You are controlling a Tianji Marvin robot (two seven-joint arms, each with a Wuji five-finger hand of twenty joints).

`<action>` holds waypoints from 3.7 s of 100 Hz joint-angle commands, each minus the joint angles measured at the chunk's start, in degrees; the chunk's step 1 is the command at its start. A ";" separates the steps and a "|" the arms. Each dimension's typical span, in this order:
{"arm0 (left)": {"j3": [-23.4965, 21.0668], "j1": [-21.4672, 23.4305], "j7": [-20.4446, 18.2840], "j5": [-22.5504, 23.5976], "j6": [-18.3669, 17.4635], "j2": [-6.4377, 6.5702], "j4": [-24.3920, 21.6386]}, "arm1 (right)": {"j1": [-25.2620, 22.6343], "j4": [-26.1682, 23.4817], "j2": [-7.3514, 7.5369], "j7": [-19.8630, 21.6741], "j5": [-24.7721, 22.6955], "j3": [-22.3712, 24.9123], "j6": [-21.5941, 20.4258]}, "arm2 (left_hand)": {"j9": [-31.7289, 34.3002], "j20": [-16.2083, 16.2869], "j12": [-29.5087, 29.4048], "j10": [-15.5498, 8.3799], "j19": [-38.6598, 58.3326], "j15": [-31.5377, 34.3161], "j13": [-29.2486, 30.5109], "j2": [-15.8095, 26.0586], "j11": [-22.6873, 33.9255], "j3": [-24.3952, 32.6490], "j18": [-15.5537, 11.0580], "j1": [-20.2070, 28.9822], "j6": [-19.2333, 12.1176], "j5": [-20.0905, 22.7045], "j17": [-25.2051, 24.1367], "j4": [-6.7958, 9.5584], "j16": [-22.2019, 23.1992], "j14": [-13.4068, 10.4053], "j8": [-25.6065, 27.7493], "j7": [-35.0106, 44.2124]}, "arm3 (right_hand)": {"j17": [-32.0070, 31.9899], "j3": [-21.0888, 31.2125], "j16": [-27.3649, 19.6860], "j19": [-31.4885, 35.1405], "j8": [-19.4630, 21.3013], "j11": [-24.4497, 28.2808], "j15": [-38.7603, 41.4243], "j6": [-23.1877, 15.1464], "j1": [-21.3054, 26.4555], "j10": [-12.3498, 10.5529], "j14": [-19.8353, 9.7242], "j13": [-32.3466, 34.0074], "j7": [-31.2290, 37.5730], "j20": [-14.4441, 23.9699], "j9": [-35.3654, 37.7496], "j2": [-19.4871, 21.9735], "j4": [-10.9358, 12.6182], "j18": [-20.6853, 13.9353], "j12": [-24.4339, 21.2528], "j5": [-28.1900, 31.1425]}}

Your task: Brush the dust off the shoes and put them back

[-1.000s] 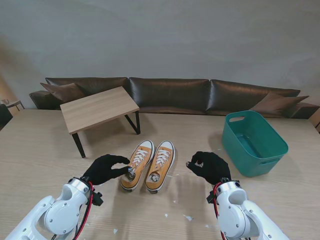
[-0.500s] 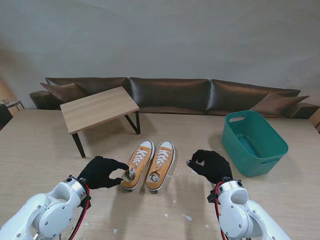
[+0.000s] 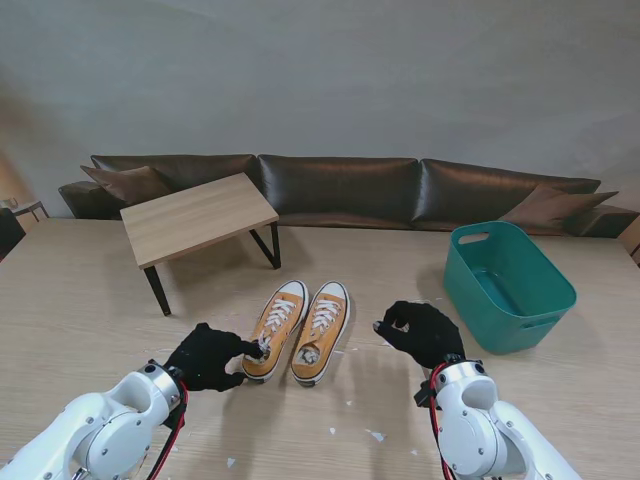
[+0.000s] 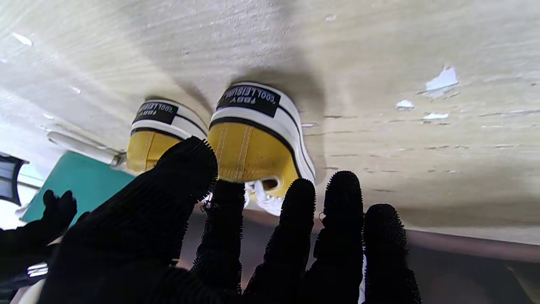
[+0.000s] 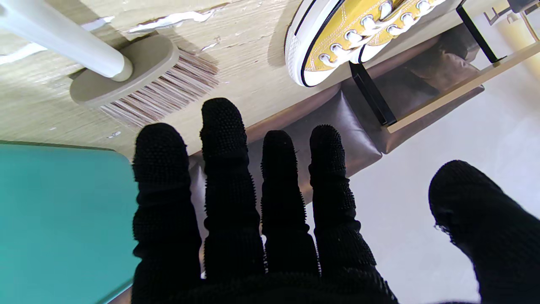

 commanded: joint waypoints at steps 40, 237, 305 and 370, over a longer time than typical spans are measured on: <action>5.91 -2.65 1.93 4.69 4.76 0.08 5.33 | -0.55 -0.46 -0.19 0.93 0.75 0.01 -0.11 | -0.20 2.06 8.14 0.11 11.89 9.96 -0.65 -2.31 6.02 4.10 -2.18 1.26 -0.12 4.14 0.38 -0.87 5.75 -0.95 3.24 3.93 | -12.28 0.96 -0.27 -0.87 -0.31 -0.53 -0.25 0.03 0.82 1.18 0.58 -0.30 -0.77 0.13 -0.34 -1.27 0.92 1.70 -0.90 0.06; 1.26 -21.61 -24.54 -32.77 -1.34 2.04 -5.12 | 16.94 11.61 -2.16 -11.45 -6.27 -17.63 -8.31 | 32.18 -6.97 27.96 -6.45 28.74 16.76 33.73 -15.81 10.83 20.23 5.15 7.81 23.94 3.69 33.42 2.21 7.99 -4.33 34.71 69.05 | -30.56 7.34 -11.80 -24.97 -13.33 -1.59 -17.71 4.04 -1.79 -1.45 -2.33 -26.87 -13.82 -7.77 -35.77 -24.81 -6.23 -5.72 -9.34 -36.43; 4.08 -25.11 -25.94 -35.07 -0.30 2.08 -5.99 | 24.85 20.31 -5.96 -22.68 -5.95 -26.45 -8.90 | 32.07 -6.33 28.15 -6.29 28.82 17.54 33.36 -15.28 10.44 19.61 5.15 7.49 23.76 3.33 33.10 2.09 7.99 -4.48 35.94 68.46 | -17.59 11.26 -4.14 -9.01 -9.88 5.71 -1.22 -4.35 10.37 -8.37 -4.29 -2.22 14.02 -6.31 1.83 -14.30 -7.67 -3.97 -1.22 -3.22; -1.39 -17.29 -11.68 -28.28 -3.89 -0.32 -6.87 | 26.60 21.10 -7.35 -26.54 -3.97 -26.16 -16.10 | 3.46 -12.68 -17.59 1.25 -3.50 -19.78 2.53 -0.33 -6.48 -0.24 3.26 -2.06 10.00 -3.63 5.79 0.40 -16.20 1.64 0.40 -2.66 | 5.99 22.51 5.61 3.58 -3.89 0.96 12.20 -15.00 22.43 -7.61 -9.17 19.64 23.56 -9.55 29.72 -22.05 -15.14 -14.95 6.98 14.38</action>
